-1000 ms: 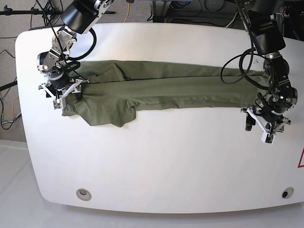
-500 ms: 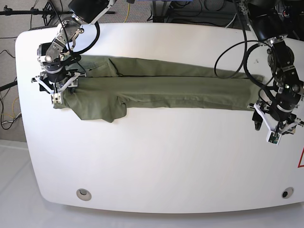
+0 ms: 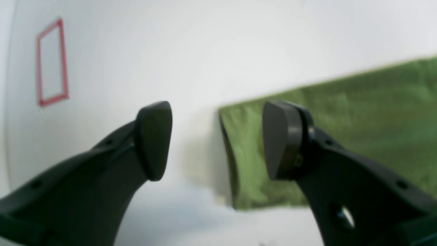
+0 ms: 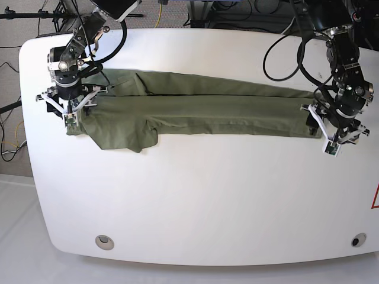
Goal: Fold the T-shirt properly
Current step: 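Grasp the folded edge again with both grippers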
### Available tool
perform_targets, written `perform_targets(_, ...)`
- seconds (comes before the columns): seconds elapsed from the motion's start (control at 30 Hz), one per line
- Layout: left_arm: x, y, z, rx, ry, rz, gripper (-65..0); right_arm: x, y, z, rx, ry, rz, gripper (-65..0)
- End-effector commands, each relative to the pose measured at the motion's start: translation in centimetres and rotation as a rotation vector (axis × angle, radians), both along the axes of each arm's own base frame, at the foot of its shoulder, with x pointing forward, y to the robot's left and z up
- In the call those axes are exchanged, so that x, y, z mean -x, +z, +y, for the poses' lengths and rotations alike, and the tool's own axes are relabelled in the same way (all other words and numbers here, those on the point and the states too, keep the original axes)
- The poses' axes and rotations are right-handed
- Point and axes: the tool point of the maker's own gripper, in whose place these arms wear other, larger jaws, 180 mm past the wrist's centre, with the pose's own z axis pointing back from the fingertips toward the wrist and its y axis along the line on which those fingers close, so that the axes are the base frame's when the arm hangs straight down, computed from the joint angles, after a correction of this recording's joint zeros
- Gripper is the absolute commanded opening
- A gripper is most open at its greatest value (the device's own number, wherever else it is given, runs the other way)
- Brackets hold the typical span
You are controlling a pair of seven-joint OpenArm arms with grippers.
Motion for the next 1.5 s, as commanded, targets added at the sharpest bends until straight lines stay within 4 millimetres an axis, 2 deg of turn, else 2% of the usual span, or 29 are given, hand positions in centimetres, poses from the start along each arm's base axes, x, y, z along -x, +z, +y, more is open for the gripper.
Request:
perform_targets(0.0, 0.2, 0.6, 0.1, -0.011, -0.007, -0.019, -27.0, -0.2, 1.1, 0.6, 0.011, 0.026, -0.033, -29.7)
perform_targets(0.07, 0.6, 0.2, 0.1, -0.008, -0.008, -0.006, -32.0, 0.1, 0.8, 1.0, 0.01, 0.042, -0.023, -31.4)
perform_targets(0.13, 1.0, -0.3, 0.0, -0.005, -0.007, 0.006, -42.8, 0.6, 0.4, 1.8, 0.006, 0.066, -0.007, -37.5)
perform_targets(0.23, 1.2, -0.7, -0.6, 0.016, -0.003, 0.012, -59.3, 0.9, -0.1, 2.8, 0.0, 0.094, 0.011, -51.3)
perform_targets(0.27, 1.3, -0.9, -0.7, 0.022, -0.003, 0.013, -65.0, 1.0, -0.2, 3.0, -0.001, 0.102, 0.015, -57.9)
perform_targets(0.33, 1.4, -1.0, -0.7, 0.023, -0.001, 0.018, -65.0, 0.9, -0.3, 3.3, -0.005, 0.107, 0.017, -65.0)
perform_targets(0.47, 1.5, -1.4, -0.8, 0.028, 0.0, 0.027, -63.8, 0.9, -0.9, 3.6, -0.019, 0.112, 0.029, -62.6)
perform_targets(0.57, 1.5, -1.7, -1.5, 0.048, -0.003, 0.026, -63.8, 1.0, -1.8, 3.9, -0.038, 0.115, 0.046, -64.6)
perform_targets(0.8, 1.9, -4.2, -2.0, 0.096, 0.011, 0.087, -63.8, 0.5, -4.2, 4.6, -0.095, 0.118, 0.09, -65.0)
perform_targets(0.9, 1.4, -4.8, -2.4, 0.121, 0.016, 0.097, -63.8, 0.4, -5.0, 4.9, -0.114, 0.118, 0.104, -65.0)
perform_targets(1.1, 0.6, -5.9, -3.0, 0.163, 0.006, 0.088, -63.8, 0.0, -5.4, 5.2, -0.127, 0.123, 0.11, -65.0)
perform_targets(1.3, 0.3, -7.3, -3.4, 0.202, 0.001, 0.088, -63.8, -1.2, -5.0, 5.4, -0.135, 0.126, 0.089, -65.0)
perform_targets(1.47, -0.8, -8.0, -3.8, 0.224, -0.002, 0.102, -63.8, -2.3, -4.9, 5.4, -0.146, 0.129, 0.078, -65.0)
